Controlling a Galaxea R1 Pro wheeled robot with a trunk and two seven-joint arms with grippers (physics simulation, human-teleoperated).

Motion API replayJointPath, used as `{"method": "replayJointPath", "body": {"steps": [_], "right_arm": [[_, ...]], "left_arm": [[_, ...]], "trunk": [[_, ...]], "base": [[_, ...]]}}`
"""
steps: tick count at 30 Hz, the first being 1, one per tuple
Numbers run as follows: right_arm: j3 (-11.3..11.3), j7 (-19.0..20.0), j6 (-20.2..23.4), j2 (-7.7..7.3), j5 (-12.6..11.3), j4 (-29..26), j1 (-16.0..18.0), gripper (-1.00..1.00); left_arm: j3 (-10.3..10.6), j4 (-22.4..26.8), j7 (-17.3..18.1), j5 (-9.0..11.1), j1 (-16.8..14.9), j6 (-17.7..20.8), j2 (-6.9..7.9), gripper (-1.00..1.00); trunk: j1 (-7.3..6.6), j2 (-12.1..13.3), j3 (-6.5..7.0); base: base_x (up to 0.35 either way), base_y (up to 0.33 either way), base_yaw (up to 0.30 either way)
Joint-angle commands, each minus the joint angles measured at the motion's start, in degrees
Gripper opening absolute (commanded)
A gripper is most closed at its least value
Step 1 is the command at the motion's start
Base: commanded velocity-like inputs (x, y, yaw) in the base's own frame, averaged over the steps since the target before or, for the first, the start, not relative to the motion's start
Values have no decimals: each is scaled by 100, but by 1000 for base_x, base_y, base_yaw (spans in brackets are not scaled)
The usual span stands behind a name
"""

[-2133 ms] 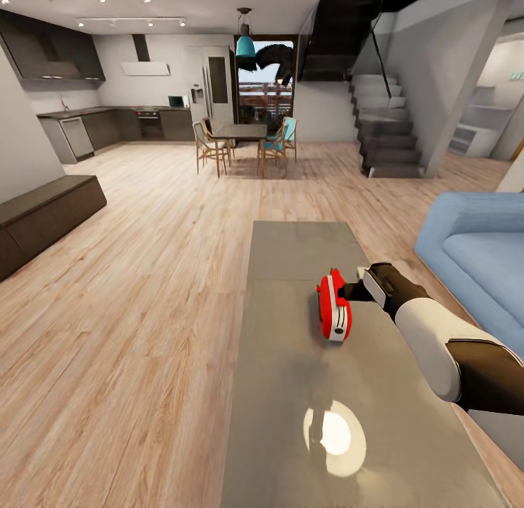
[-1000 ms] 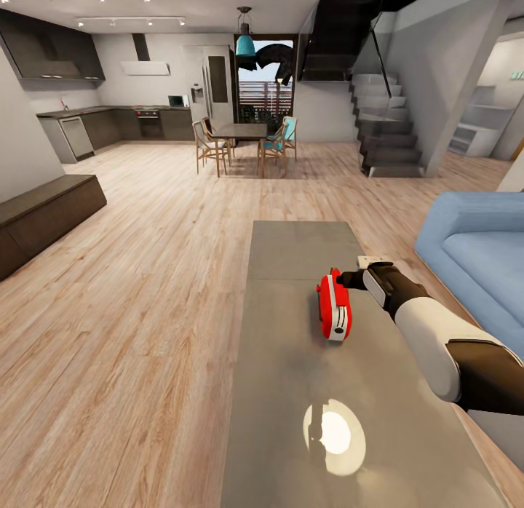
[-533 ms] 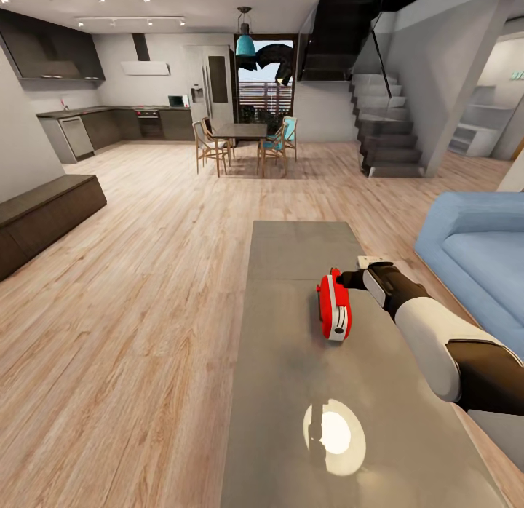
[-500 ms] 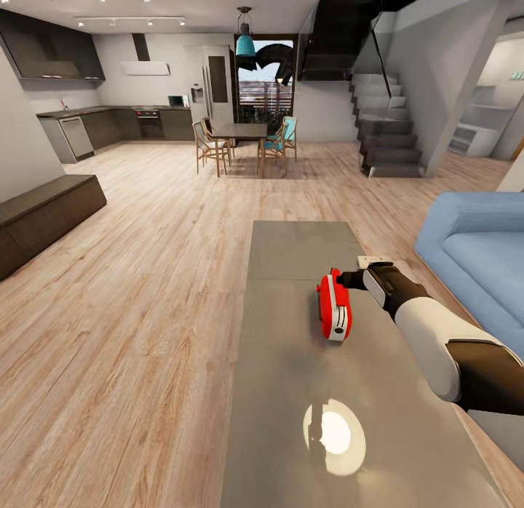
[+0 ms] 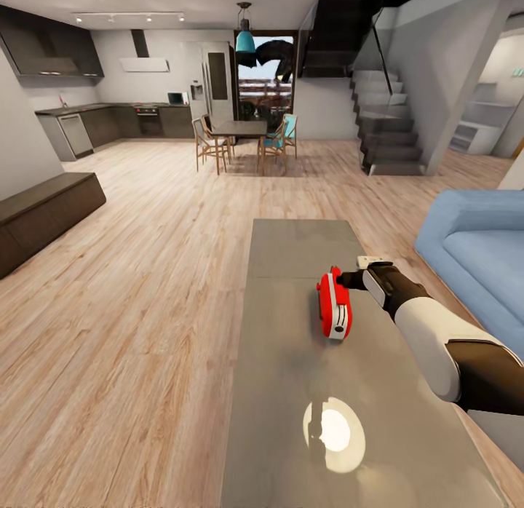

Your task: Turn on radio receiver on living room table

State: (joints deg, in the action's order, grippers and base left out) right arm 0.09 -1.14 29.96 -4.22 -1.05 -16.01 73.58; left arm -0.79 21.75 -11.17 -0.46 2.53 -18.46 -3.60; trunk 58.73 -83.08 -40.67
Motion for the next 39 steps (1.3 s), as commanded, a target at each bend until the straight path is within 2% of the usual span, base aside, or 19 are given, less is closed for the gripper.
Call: {"method": "replayJointPath", "body": {"steps": [1,39], "right_arm": [[0,0,-1,0,0,-2,0,100],[-16,14,-37,-7,9,-6,-2,100]], "left_arm": [[0,1,0,-2,0,0,0,100],[0,-5,1,-7,-1,0,-1,100]], "trunk": [[0,0,-9],[0,0,-358]], "base": [[0,0,0],[0,0,0]]}}
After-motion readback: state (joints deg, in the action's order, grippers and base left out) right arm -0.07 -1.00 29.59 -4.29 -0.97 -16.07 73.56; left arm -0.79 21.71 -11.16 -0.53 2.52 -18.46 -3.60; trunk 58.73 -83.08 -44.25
